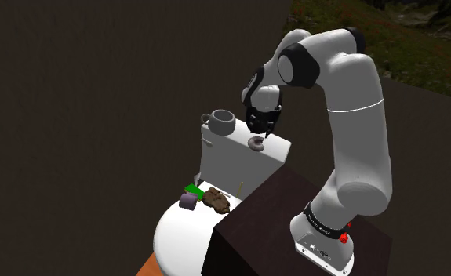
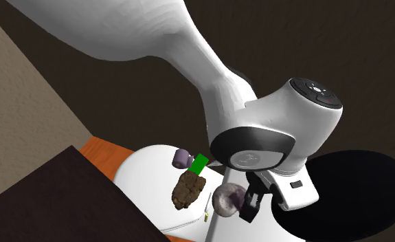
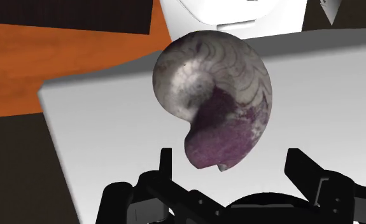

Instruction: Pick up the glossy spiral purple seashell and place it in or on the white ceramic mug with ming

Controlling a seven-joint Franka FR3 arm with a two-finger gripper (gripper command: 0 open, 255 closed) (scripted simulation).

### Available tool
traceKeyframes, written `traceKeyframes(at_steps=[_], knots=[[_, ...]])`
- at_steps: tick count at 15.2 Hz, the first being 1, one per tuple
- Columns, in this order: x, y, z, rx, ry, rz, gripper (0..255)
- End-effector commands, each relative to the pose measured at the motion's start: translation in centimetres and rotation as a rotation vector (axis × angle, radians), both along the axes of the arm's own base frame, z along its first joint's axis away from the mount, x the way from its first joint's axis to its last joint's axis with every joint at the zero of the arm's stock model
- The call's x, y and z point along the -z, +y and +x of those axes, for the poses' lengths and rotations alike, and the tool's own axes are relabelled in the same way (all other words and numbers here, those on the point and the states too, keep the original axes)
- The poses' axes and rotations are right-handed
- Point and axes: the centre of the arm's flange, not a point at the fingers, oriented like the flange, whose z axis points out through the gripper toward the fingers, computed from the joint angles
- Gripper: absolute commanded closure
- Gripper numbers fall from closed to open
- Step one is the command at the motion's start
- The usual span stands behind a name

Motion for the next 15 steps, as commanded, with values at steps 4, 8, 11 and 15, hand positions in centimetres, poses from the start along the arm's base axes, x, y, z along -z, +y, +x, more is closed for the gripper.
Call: traceKeyframes(at_steps=[4, 8, 11, 15], knots=[[2.5, -0.3, -0.1, 0.038, 0.007, 0.005, 0], [3.4, -0.3, -0.2, 0.038, 0.007, 0.005, 0], [3.4, -0.3, -0.2, 0.038, 0.007, 0.005, 0], [3.4, -0.3, -0.2, 0.038, 0.007, 0.005, 255]])
